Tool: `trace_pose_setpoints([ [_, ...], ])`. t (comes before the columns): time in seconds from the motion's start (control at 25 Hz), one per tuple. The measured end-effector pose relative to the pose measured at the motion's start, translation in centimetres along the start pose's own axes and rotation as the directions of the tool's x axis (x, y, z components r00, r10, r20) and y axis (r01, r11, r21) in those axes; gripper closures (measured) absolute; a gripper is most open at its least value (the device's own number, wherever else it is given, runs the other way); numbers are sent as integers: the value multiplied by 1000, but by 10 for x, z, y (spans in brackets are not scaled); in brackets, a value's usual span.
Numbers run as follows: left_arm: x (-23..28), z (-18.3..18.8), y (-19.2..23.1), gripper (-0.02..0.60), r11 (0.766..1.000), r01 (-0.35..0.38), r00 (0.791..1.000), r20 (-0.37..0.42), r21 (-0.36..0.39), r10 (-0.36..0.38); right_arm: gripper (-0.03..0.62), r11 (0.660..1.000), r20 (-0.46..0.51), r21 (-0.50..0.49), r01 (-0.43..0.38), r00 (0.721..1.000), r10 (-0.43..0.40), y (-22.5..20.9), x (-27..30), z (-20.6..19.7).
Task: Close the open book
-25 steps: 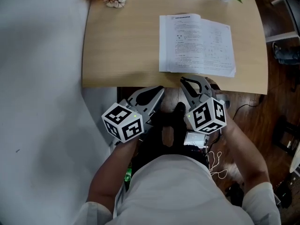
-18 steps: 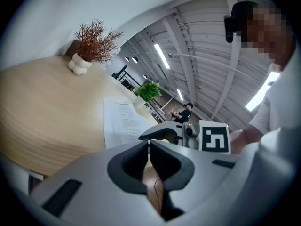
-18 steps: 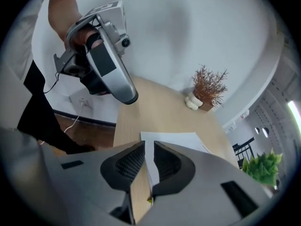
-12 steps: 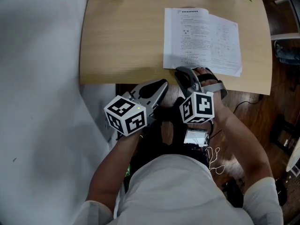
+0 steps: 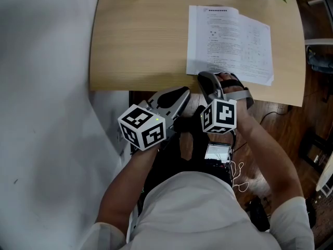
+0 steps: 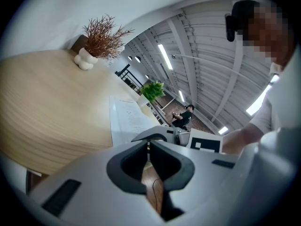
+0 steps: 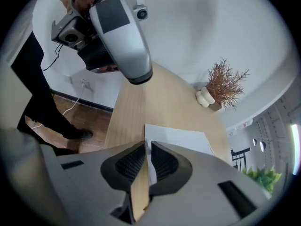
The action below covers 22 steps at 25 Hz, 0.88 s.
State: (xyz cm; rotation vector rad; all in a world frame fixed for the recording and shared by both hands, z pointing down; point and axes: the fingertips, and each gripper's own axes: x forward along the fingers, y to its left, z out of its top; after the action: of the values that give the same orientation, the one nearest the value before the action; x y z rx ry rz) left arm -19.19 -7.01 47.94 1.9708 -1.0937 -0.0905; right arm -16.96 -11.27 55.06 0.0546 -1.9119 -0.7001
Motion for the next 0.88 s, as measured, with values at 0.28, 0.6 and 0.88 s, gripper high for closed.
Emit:
trace_pose_setpoints([
  [0.28, 1, -3, -1, 583, 1000, 10, 1000, -7, -3, -10, 582, 1000, 7, 15, 19, 1000, -20, -2, 1, 3],
  [0.6, 4, -4, -5, 583, 1000, 23, 1000, -17, -7, -23, 588, 998, 28, 56, 3, 1000, -4, -3, -5, 3],
  [0.88, 5, -3, -6, 583, 1000, 25, 1000, -18, -11, -25, 588, 998, 43, 68, -17, 999, 14, -5, -8, 4],
])
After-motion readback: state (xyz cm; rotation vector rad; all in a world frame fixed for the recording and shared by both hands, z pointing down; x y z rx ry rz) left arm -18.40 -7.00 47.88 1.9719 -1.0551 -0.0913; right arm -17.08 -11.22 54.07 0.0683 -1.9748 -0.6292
